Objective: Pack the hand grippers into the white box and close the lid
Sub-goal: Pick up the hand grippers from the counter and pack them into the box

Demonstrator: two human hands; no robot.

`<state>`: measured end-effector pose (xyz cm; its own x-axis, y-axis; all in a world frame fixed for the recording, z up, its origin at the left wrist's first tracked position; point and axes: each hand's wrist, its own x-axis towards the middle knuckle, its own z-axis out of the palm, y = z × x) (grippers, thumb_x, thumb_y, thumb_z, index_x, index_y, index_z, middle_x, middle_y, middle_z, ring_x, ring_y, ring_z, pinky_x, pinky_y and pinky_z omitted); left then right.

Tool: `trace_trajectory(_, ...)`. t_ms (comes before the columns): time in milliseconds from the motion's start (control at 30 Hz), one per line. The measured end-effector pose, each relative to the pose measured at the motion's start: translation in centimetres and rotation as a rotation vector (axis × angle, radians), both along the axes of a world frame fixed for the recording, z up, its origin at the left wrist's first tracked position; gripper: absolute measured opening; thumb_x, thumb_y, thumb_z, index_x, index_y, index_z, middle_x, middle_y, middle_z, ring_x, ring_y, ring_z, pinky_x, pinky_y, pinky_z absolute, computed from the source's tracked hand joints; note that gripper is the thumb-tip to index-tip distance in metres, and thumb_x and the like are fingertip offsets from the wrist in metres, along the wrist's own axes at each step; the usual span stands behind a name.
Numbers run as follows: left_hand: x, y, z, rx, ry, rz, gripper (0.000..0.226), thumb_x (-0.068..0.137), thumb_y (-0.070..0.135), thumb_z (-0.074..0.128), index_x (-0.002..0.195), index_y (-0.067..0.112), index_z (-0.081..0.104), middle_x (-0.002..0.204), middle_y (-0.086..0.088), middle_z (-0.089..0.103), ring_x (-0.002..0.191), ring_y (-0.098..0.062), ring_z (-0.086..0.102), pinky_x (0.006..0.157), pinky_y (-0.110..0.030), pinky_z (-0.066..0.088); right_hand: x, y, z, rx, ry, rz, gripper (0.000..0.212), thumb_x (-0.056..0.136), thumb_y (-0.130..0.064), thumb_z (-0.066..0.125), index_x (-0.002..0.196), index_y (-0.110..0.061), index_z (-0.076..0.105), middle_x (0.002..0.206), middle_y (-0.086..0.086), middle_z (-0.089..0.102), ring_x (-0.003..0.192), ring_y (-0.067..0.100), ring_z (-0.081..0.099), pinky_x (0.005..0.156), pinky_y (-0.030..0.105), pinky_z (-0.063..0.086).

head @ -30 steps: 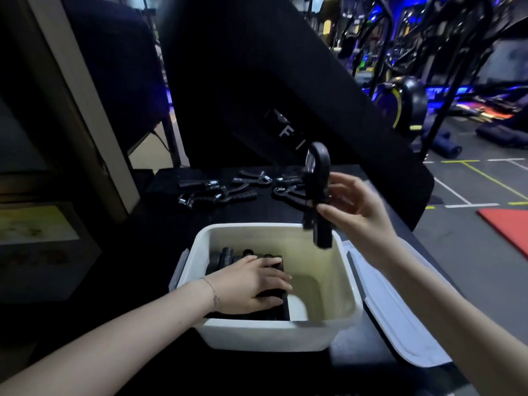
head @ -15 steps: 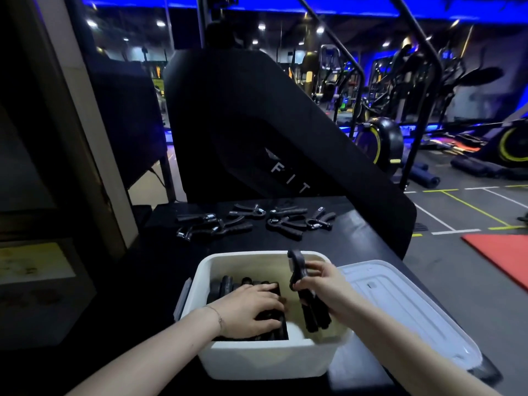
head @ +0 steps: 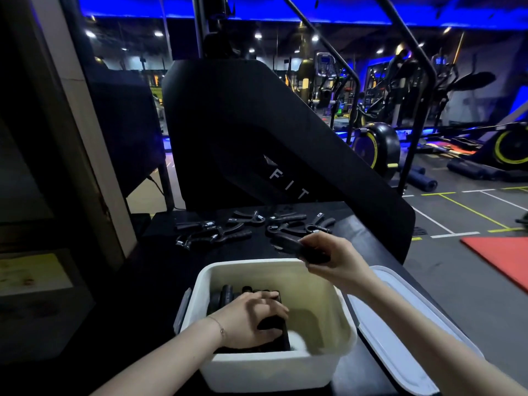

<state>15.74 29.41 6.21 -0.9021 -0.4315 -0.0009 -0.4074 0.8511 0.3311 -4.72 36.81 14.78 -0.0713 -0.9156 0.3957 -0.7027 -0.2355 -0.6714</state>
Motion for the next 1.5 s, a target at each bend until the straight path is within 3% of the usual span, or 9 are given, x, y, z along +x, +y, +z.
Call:
trace_trajectory(100, 0.0, 0.1, 0.2, 0.006, -0.011, 0.011, 0.035, 0.093, 0.039, 0.05, 0.126, 0.03, 0.052, 0.14, 0.022, 0.043, 0.141, 0.002, 0.013, 0.115, -0.031, 0.016, -0.8, 0.1, 0.5, -0.016, 0.155, 0.051, 0.033, 0.074, 0.005, 0.066, 0.1, -0.016, 0.068, 0.083, -0.016, 0.064, 0.078, -0.007, 0.058, 0.071, 0.005, 0.042)
trace_trajectory(267, -0.2, 0.1, 0.3, -0.003, -0.044, 0.009, 0.036, 0.091, 0.04, 0.05, 0.127, 0.034, 0.052, 0.144, 0.019, 0.039, 0.142, 0.0, 0.012, 0.114, -0.033, 0.016, -2.5, -0.1, -0.2, -0.224, 0.541, 0.18, 0.021, 0.083, -0.017, 0.062, 0.097, -0.032, 0.064, 0.099, -0.016, 0.069, 0.103, 0.0, 0.056, 0.106, 0.033, 0.026)
trace_trajectory(400, -0.2, 0.1, 0.4, 0.0, -0.021, 0.027, 0.032, 0.093, 0.041, 0.048, 0.124, 0.036, 0.054, 0.15, 0.02, 0.03, 0.141, 0.002, 0.01, 0.112, -0.03, 0.013, -3.7, 0.4, 0.4, -0.251, 0.73, 0.258, 0.021, 0.087, -0.032, 0.051, 0.089, -0.028, 0.072, 0.097, -0.017, 0.071, 0.109, 0.002, 0.056, 0.099, 0.029, 0.031)
trace_trajectory(567, -0.1, 0.0, 0.5, 0.001, -0.027, 0.039, 0.036, 0.093, 0.036, 0.048, 0.129, 0.032, 0.05, 0.15, 0.019, 0.03, 0.14, 0.001, 0.016, 0.115, -0.026, 0.016, -2.3, 0.1, -0.5, -0.109, 0.954, 0.434, 0.029, 0.069, -0.003, 0.066, 0.082, -0.028, 0.073, 0.093, -0.015, 0.072, 0.107, 0.015, 0.063, 0.09, 0.031, 0.048)
trace_trajectory(767, 0.3, 0.0, 0.6, 0.147, -0.025, 0.152, 0.074, 0.081, 0.016, 0.043, 0.145, 0.04, 0.017, 0.145, 0.012, 0.042, 0.132, -0.012, 0.039, 0.112, -0.029, 0.029, 0.6, -0.8, -3.5, 0.174, 0.91, 0.499, 0.03, 0.071, -0.001, 0.059, 0.087, -0.021, 0.074, 0.103, 0.002, 0.071, 0.105, 0.028, 0.063, 0.08, 0.042, 0.055)
trace_trajectory(967, 0.1, 0.6, 1.3, 0.144, -0.021, 0.152, 0.083, 0.082, 0.003, 0.042, 0.15, 0.03, 0.001, 0.15, 0.016, 0.031, 0.135, -0.016, 0.031, 0.109, -0.015, 0.017, 2.0, -1.9, -4.7, 0.429, 0.866, 0.511, 0.028, 0.08, -0.007, 0.057, 0.1, -0.02, 0.072, 0.113, 0.01, 0.063, 0.103, 0.032, 0.058, 0.085, 0.042, 0.05)
trace_trajectory(1133, 0.0, 0.4, 1.2, 0.183, 0.007, 0.182, 0.083, 0.082, 0.002, 0.041, 0.149, 0.028, 0.001, 0.151, 0.012, 0.031, 0.135, -0.016, 0.032, 0.106, -0.012, 0.018, 2.1, -1.1, -4.7, 0.436, 0.822, 0.473, 0.033, 0.083, -0.004, 0.055, 0.113, -0.01, 0.067, 0.138, 0.011, 0.046, 0.122, 0.028, 0.04, 0.1, 0.037, 0.04)
trace_trajectory(1367, 0.0, -0.2, 0.6, 0.21, 0.024, 0.177, 0.081, 0.081, 0.001, 0.041, 0.149, 0.029, 0.01, 0.151, 0.01, 0.032, 0.139, -0.013, 0.029, 0.113, -0.019, 0.019, 2.5, -0.4, -5.7, 0.292, 0.955, 0.301, 0.045, 0.086, -0.017, 0.023, 0.115, 0.001, 0.053, 0.115, 0.021, 0.05, 0.106, 0.037, 0.051, 0.077, 0.046, 0.053)
trace_trajectory(1500, 0.1, -0.6, 0.0, 0.216, 0.032, 0.158, 0.081, 0.079, 0.002, 0.04, 0.149, 0.031, 0.012, 0.149, 0.019, 0.032, 0.137, -0.01, 0.031, 0.115, -0.025, 0.021, 3.1, -0.5, -5.5, 0.432, 1.038, 0.066, 0.031, 0.094, -0.013, 0.04, 0.121, -0.001, 0.042, 0.118, 0.018, 0.056, 0.105, 0.038, 0.059, 0.077, 0.043, 0.048)
